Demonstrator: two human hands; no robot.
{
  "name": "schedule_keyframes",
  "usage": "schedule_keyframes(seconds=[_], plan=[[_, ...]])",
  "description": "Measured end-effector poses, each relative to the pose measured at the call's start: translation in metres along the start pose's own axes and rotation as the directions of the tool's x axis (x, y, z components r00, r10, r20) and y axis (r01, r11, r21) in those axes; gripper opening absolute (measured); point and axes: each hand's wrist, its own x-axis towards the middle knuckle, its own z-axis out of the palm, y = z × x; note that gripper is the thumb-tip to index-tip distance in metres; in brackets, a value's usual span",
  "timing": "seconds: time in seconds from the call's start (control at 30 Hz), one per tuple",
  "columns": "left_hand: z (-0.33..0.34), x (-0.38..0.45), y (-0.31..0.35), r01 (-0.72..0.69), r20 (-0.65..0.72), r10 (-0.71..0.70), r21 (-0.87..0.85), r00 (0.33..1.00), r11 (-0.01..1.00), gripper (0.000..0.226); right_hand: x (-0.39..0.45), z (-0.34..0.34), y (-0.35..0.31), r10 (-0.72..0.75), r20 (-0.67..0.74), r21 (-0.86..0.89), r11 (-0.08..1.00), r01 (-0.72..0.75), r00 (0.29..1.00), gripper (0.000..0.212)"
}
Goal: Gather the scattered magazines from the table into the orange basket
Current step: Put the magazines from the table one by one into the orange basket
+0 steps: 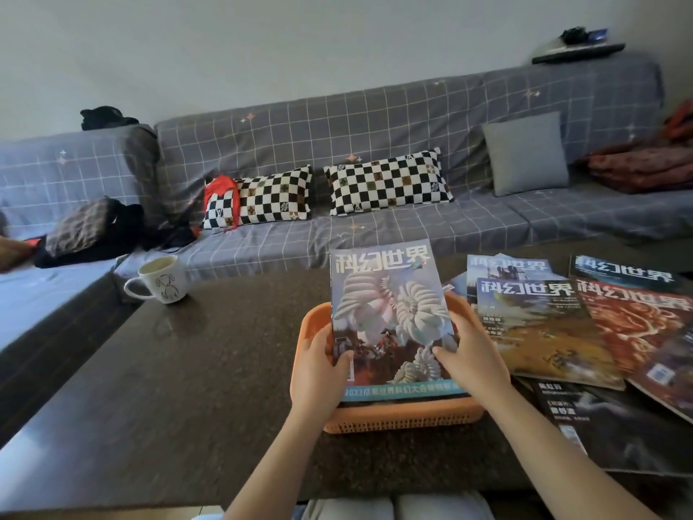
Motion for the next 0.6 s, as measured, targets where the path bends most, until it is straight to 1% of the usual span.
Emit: schedule_keyframes(seconds=[0.13, 0.2, 0.27, 0.3, 0.33, 0.37, 0.43, 0.47, 0.5, 0.53, 0.57, 0.6], plan=[[0.003, 0.0, 0.0, 0.066, -0.036, -0.064, 0.061, 0.997, 0.996, 0.038, 0.002, 0.001, 0.003, 0.09, 0.009, -0.067, 0.994, -0.09, 0.996, 0.05], [0.003, 0.0, 0.001, 0.078, -0.034, -0.076, 0.08, 0.997, 0.994, 0.032, 0.001, 0.002, 0.003, 0.126, 0.023, -0.064, 0.99, -0.125, 0.992, 0.042], [0.003, 0.001, 0.001, 0.081, -0.034, -0.077, 0.11, 0.996, 0.991, 0.03, 0.002, 0.004, 0.006, 0.131, 0.024, -0.041, 0.991, -0.13, 0.991, 0.029], [0.004, 0.001, 0.001, 0.084, -0.041, -0.079, 0.131, 0.996, 0.988, 0.032, 0.004, 0.005, 0.008, 0.14, 0.031, -0.024, 0.99, -0.139, 0.99, 0.024], [0.004, 0.002, 0.0, 0.091, -0.041, -0.086, 0.149, 0.995, 0.985, 0.036, 0.007, 0.006, 0.009, 0.151, 0.045, -0.002, 0.989, -0.151, 0.988, 0.025], [0.005, 0.004, 0.0, 0.1, -0.022, -0.098, 0.163, 0.995, 0.982, 0.044, 0.009, 0.006, 0.01, 0.169, 0.071, 0.024, 0.985, -0.171, 0.983, 0.031], [0.005, 0.009, 0.001, 0.106, 0.094, -0.117, 0.117, 0.989, 0.987, 0.058, 0.014, 0.005, 0.009, 0.23, 0.166, 0.1, 0.963, -0.248, 0.959, 0.05], [0.006, 0.012, 0.003, 0.108, 0.172, -0.117, 0.059, 0.978, 0.992, 0.058, 0.015, 0.004, 0.008, 0.25, 0.227, 0.152, 0.945, -0.288, 0.941, 0.055], [0.006, 0.014, 0.005, 0.121, 0.243, -0.117, 0.0, 0.963, 0.993, 0.054, 0.017, 0.005, 0.008, 0.244, 0.284, 0.197, 0.931, -0.306, 0.927, 0.052], [0.006, 0.015, 0.006, 0.142, 0.295, -0.125, -0.037, 0.947, 0.989, 0.052, 0.019, 0.006, 0.008, 0.217, 0.319, 0.219, 0.93, -0.295, 0.923, 0.044], [0.006, 0.017, 0.007, 0.163, 0.327, -0.138, -0.052, 0.935, 0.985, 0.053, 0.019, 0.007, 0.009, 0.194, 0.336, 0.217, 0.936, -0.276, 0.922, 0.037], [0.006, 0.018, 0.007, 0.184, 0.343, -0.155, -0.054, 0.927, 0.981, 0.055, 0.019, 0.007, 0.009, 0.183, 0.345, 0.208, 0.941, -0.265, 0.921, 0.035]])
